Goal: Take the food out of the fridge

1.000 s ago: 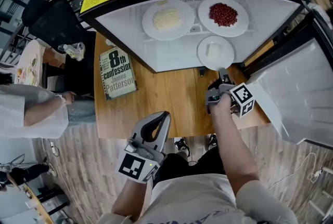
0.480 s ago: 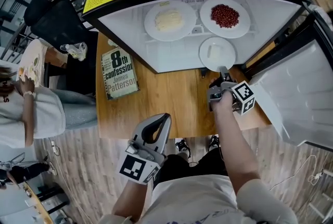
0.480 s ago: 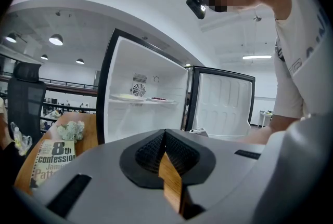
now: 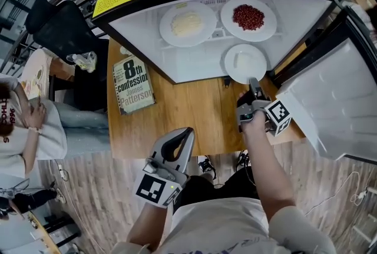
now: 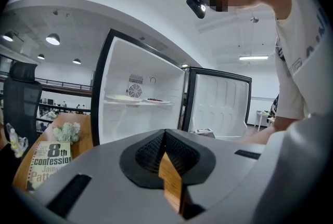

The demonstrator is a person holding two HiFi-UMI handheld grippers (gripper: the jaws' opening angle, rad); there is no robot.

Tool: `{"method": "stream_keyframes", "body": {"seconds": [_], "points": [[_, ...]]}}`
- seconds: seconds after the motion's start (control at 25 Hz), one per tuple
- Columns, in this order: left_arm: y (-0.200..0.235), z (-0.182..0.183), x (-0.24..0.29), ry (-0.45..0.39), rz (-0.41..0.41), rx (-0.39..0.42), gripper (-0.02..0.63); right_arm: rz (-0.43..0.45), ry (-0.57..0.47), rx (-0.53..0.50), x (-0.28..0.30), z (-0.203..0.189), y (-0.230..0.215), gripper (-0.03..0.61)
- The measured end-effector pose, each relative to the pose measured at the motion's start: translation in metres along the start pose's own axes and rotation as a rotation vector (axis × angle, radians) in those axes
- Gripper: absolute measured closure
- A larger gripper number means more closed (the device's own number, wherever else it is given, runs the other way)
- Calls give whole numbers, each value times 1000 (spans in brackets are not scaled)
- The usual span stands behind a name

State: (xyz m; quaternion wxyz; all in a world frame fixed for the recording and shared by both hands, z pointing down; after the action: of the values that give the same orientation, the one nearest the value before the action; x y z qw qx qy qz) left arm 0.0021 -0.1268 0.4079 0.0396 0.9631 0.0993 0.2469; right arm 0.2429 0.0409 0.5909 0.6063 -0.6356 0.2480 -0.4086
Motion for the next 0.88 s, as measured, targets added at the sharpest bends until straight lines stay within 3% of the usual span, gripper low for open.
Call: {"method": "stream_keyframes", "body": {"seconds": [0.48, 0.88], "points": [[-29, 9, 15, -6, -75, 29, 606, -45, 256, -90, -80, -39, -9, 548], [-62, 9, 37, 5, -120, 38, 606, -64, 364, -108, -145, -27, -38, 548]]}}
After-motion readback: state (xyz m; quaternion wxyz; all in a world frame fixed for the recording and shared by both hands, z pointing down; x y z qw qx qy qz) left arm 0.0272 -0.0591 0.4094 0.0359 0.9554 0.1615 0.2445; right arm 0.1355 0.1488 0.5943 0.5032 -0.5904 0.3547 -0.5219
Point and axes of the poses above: the fingertips, and each gripper's own axes: x forward along the fingers, y to its left, z out of its top, the point moved 7 cm from there along -x, backward along the fingers, and after that the axes turned 15 degrees about y, right-handed, at the moved point
